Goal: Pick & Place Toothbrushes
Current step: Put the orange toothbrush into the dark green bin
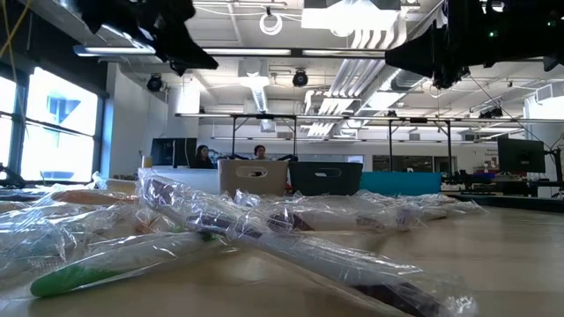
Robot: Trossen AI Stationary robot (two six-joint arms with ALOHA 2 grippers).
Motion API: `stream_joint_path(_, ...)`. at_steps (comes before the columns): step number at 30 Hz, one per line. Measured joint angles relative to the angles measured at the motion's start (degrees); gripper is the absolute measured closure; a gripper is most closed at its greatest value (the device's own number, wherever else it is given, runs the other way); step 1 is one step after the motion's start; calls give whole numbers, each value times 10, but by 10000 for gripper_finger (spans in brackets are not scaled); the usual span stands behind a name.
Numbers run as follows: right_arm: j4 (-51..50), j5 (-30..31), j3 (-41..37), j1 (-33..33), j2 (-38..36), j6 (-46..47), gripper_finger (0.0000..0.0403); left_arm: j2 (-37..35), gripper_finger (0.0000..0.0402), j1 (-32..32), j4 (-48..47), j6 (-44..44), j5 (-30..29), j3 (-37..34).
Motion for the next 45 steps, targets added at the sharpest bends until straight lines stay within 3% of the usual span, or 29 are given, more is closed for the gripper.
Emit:
stream_joint_path(4,0,0,0,0,0,0,310,-78,401,0,26,-12,1,-67)
stream_joint_path(10,-1,-2,0,0,0,-9,310,-173,401,-15,143,-32,-1,-185)
stream_joint_path(17,-3,-2,0,0,0,-7,310,-231,401,-15,176,-55,-8,-276)
stream_joint_path(33,-3,2,0,9,0,67,310,-238,401,-15,171,-72,-10,-282)
stream_joint_path(38,-43,7,34,24,2,68,310,-237,401,-15,154,-103,-10,-282)
stream_joint_path(45,-218,127,145,58,59,87,310,-237,401,-15,157,-116,-10,-282)
